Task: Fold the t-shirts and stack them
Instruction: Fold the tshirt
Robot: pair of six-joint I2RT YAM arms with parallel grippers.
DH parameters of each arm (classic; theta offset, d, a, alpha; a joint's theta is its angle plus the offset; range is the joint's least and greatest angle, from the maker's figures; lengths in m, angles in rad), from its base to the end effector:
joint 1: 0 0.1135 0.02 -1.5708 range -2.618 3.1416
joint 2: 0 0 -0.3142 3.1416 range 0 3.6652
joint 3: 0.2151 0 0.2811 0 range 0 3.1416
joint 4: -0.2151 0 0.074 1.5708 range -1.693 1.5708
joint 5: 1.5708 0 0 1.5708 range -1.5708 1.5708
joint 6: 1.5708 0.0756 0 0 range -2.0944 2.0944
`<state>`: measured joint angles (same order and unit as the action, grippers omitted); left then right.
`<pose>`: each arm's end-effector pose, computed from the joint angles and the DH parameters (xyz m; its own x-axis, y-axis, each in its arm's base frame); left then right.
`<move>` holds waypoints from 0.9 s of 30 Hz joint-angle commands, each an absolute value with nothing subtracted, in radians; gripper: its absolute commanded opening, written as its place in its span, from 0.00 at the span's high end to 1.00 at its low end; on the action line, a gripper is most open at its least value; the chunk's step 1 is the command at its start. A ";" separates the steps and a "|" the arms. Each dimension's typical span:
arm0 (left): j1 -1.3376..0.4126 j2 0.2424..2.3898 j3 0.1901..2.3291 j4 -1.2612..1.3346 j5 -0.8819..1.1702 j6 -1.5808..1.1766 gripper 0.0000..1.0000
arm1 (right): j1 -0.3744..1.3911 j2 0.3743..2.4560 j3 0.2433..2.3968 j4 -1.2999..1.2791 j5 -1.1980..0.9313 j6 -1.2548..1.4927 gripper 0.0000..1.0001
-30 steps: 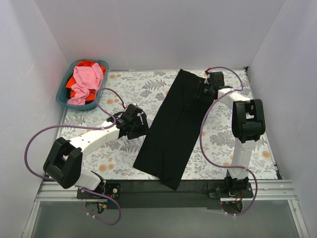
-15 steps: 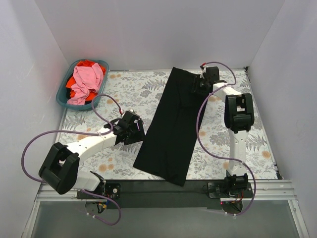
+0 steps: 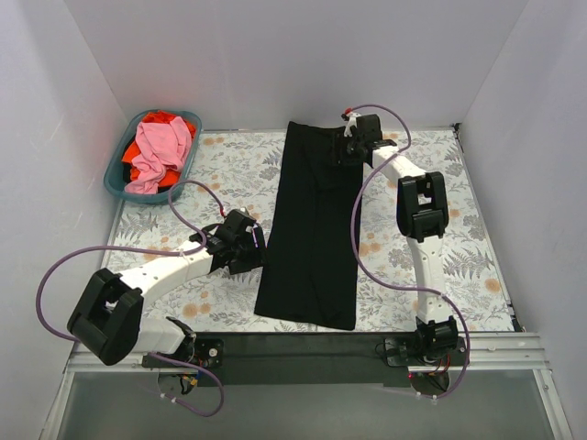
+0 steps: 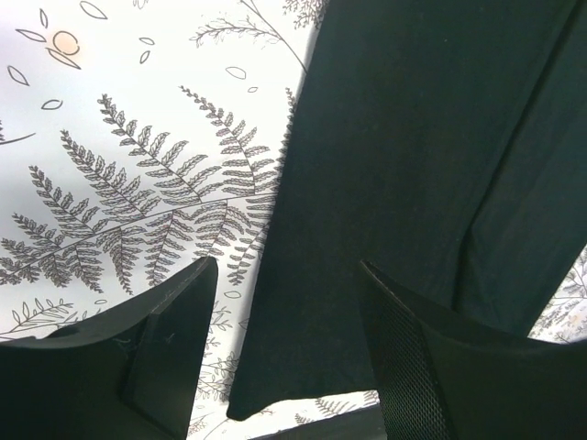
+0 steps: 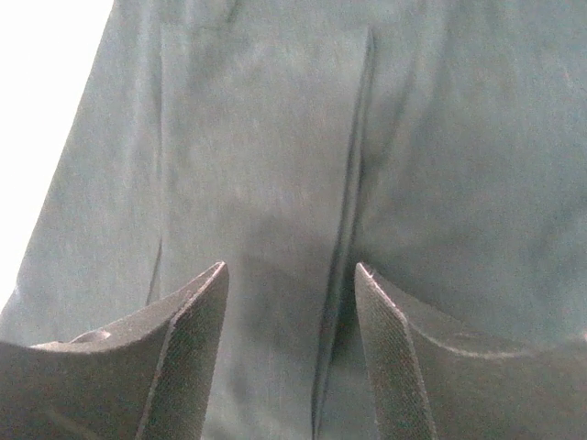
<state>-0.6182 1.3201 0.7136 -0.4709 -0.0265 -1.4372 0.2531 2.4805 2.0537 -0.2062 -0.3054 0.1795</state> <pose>0.2234 -0.1564 0.1789 -0.6597 -0.7466 -0.0862 -0.6355 0.6154 -0.4663 0.6339 0.1874 0.1609 -0.6481 0.0083 -0.7615 -0.3636 0.8752 0.3190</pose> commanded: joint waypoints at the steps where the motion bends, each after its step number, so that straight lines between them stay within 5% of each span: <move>1: -0.621 1.272 0.744 -0.483 -0.023 -1.445 0.39 | 0.252 2.248 1.958 -0.227 -0.264 0.138 0.35; 15: -0.620 1.114 0.747 -0.630 -0.221 -1.430 0.36 | 0.465 1.449 1.039 -0.446 -0.213 0.207 0.31; 27: -0.621 1.011 0.647 -0.660 -0.164 -1.503 0.35 | 0.699 1.219 0.647 -0.485 -0.347 0.354 0.30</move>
<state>-0.6182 1.0325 0.6575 -0.6495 -0.1749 -1.4788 0.6758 1.2385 0.6624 -0.4995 -0.3050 0.3119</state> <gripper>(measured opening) 0.647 0.694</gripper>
